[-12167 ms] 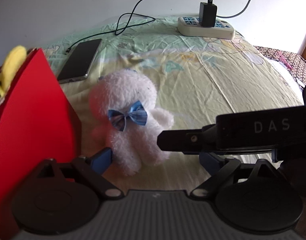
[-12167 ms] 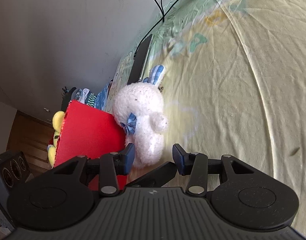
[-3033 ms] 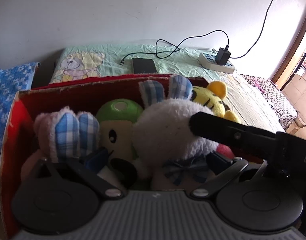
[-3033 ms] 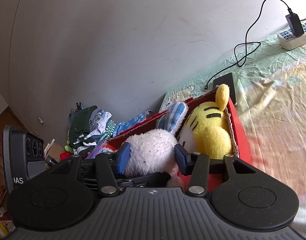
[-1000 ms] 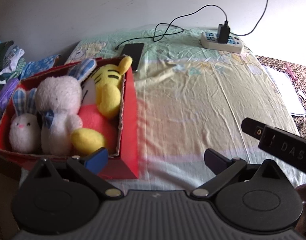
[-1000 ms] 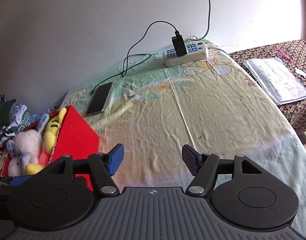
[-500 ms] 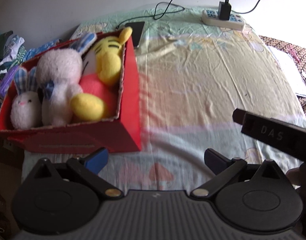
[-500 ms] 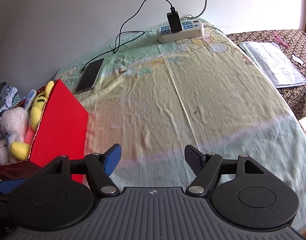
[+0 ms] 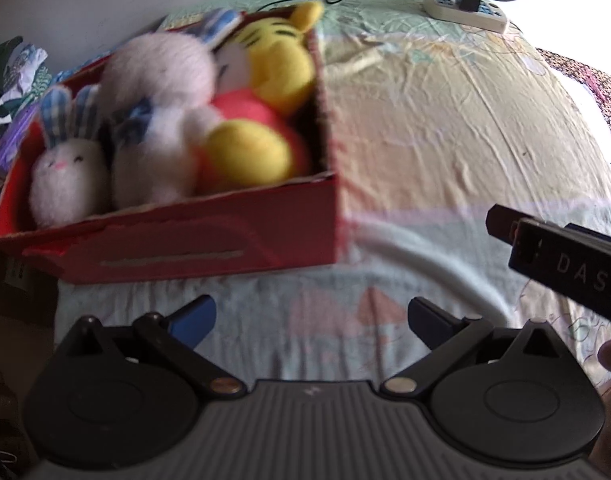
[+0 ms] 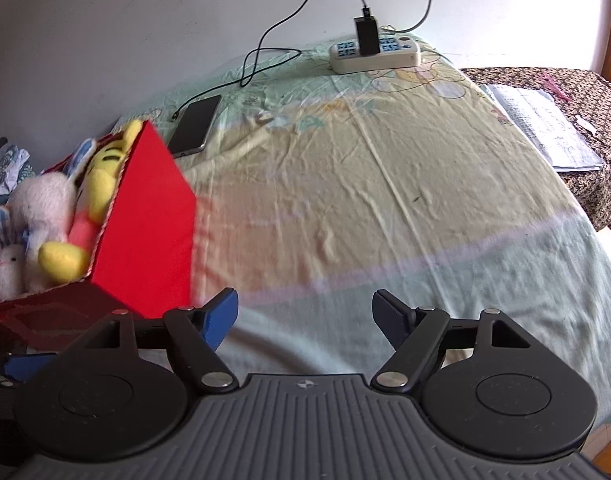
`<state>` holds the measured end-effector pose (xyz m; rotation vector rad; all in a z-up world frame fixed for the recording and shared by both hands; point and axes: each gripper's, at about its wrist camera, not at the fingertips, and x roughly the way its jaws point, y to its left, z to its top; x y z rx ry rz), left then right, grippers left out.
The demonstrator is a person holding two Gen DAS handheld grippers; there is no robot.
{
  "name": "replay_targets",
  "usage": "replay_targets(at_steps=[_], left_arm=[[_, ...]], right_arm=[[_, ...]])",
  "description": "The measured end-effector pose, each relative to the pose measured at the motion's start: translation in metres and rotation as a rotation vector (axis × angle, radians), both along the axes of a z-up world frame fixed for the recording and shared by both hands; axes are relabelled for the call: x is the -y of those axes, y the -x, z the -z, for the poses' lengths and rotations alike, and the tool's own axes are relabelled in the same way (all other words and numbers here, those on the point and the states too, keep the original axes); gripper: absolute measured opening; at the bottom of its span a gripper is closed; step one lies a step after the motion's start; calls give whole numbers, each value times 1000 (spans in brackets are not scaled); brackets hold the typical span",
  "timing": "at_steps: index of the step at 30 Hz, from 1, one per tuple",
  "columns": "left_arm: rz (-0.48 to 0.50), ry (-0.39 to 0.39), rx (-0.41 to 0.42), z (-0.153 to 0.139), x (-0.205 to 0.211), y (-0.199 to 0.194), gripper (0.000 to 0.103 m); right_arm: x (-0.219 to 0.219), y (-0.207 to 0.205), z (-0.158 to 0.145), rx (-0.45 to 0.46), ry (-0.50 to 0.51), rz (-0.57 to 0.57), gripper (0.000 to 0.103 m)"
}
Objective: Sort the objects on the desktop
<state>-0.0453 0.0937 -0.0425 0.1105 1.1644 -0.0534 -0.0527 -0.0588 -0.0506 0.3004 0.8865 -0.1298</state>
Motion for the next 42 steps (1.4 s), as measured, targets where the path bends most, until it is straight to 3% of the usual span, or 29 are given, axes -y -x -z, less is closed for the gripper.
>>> replay_targets(at_steps=[12, 20, 27, 34, 42], left_arm=[[-70, 2, 4, -5, -74, 11, 102], [-79, -22, 54, -25, -115, 10, 102], [-55, -35, 99, -45, -137, -5, 102], [-50, -13, 76, -54, -151, -25, 102], [-55, -20, 73, -58, -154, -52, 102]], right_arm=[[-77, -1, -12, -12, 4, -92, 77], [-112, -2, -35, 19, -13, -100, 77], [-133, -11, -61, 76, -8, -91, 77], [-143, -26, -77, 102, -8, -67, 80], [-153, -50, -84, 70, 24, -62, 81]])
